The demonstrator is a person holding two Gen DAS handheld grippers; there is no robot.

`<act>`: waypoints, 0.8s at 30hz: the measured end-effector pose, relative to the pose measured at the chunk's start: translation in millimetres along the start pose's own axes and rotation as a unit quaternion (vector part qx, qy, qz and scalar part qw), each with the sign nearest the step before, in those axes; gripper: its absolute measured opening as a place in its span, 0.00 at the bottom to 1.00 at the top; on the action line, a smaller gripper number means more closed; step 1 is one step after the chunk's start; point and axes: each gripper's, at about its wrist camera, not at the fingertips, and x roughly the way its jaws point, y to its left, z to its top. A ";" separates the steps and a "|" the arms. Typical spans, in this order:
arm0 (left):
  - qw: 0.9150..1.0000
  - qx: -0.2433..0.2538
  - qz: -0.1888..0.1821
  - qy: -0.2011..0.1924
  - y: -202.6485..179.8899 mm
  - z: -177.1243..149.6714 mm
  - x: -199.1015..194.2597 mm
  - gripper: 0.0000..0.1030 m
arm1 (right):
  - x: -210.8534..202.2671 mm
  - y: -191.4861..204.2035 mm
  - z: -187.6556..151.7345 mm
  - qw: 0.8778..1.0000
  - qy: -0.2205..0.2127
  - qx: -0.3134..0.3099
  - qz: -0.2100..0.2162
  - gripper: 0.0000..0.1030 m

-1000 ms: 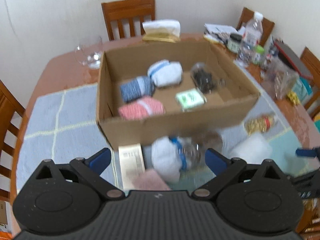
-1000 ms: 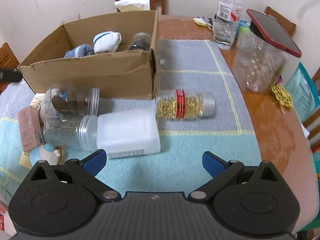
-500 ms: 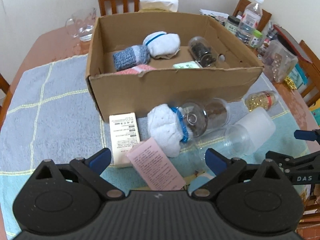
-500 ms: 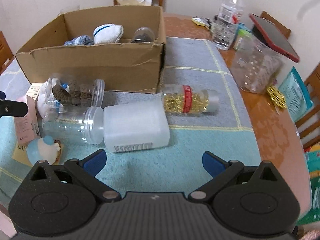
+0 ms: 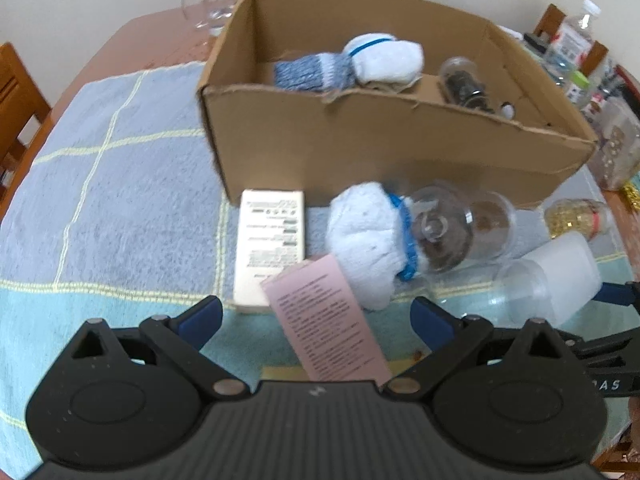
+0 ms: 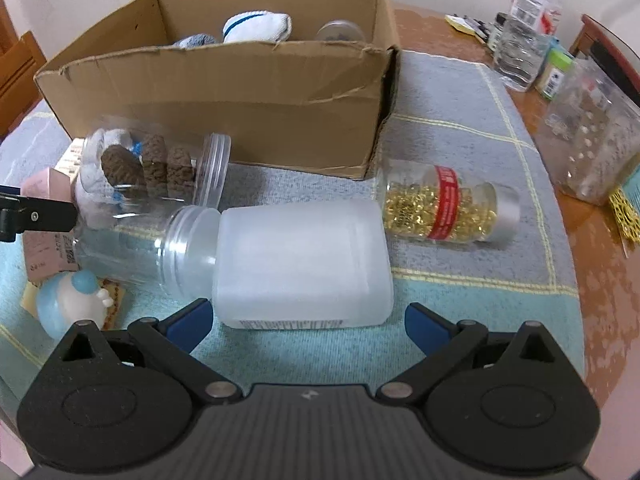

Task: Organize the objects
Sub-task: 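Grasp the pink leaflet with the left tool while the right tool grasps the white plastic container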

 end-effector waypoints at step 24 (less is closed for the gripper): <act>0.995 -0.004 0.082 0.056 85.1 -43.1 0.7 0.98 | 11.2 -6.4 -4.8 0.999 -0.026 -0.044 0.014 1.00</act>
